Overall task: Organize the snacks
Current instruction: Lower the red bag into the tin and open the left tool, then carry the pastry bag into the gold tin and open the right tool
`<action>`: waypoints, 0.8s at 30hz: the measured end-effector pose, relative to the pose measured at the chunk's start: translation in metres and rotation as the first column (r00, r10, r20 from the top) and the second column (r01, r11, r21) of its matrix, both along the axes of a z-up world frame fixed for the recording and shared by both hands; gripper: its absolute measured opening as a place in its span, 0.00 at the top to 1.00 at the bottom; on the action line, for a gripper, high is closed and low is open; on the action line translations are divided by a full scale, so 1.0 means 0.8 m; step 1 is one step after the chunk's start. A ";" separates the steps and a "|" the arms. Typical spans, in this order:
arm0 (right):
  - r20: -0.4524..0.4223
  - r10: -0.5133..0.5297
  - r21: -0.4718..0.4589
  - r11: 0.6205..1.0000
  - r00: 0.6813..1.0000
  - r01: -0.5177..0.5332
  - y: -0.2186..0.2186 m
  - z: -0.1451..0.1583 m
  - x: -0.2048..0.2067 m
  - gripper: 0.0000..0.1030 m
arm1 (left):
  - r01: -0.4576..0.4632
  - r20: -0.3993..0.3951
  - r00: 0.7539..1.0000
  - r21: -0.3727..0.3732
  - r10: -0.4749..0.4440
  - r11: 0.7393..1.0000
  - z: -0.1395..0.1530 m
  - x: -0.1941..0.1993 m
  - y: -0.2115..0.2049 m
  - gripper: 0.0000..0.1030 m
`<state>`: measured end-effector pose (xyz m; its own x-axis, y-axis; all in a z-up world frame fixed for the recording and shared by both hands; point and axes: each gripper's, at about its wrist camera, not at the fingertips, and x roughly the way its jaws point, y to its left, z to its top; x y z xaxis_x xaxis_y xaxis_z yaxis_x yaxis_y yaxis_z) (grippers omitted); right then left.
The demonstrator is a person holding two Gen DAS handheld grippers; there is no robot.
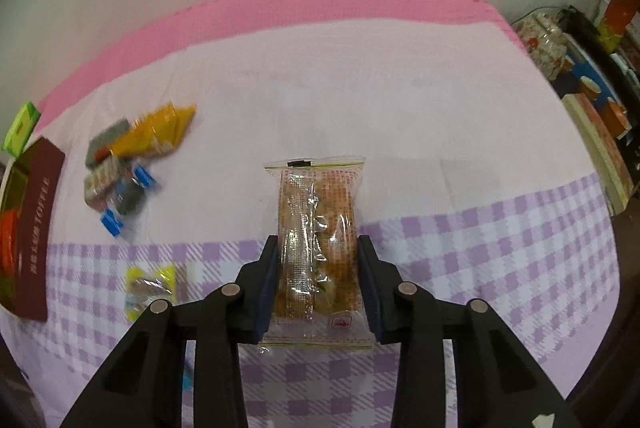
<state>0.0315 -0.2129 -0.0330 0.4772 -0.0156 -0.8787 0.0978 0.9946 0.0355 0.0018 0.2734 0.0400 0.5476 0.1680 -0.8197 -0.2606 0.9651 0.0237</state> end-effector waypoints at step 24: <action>0.048 0.560 0.100 0.821 0.827 -0.561 0.381 0.047 -0.001 0.66 | -0.311 -0.045 0.950 -0.012 0.310 0.950 -0.018 -0.056 0.115 0.15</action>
<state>0.0311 0.0917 0.0049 0.3889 0.3511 -0.8517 -0.4769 0.8678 0.1400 -0.0429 0.3654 0.0258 0.4360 0.3086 -0.8454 -0.5470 0.8368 0.0234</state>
